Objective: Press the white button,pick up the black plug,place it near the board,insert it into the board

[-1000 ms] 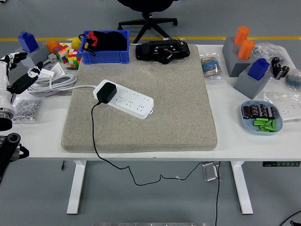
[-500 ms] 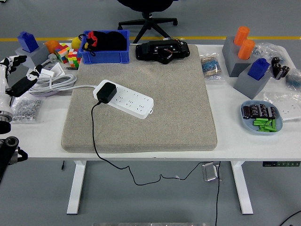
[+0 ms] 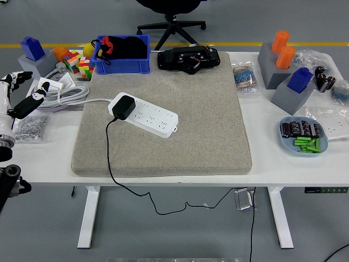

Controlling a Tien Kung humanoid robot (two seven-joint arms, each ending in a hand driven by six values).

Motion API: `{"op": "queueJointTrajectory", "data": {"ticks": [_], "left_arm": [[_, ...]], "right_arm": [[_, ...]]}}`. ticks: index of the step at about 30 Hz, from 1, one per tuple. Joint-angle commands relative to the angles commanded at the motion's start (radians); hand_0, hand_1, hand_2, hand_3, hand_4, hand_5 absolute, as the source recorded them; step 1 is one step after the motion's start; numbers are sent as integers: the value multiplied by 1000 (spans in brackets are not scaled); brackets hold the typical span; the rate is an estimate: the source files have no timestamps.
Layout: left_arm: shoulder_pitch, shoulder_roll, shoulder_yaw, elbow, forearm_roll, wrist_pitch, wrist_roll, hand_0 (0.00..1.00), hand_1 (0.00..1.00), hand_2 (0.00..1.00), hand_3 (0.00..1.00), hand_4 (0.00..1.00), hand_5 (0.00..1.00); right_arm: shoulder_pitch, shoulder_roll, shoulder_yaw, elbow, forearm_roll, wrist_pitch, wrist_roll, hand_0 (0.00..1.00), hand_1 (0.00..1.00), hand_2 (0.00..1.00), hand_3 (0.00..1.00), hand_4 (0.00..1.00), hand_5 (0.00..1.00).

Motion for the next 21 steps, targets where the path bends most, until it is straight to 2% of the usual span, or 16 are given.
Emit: {"op": "queueJointTrajectory", "data": {"ticks": [21], "left_arm": [[25,-6,13,-2,11,-5,12,827,815,743,707,816,366]], "right_arm": [[-24,23,21,-25,-10,-5,4,776,665,644,591,657,432]]}}
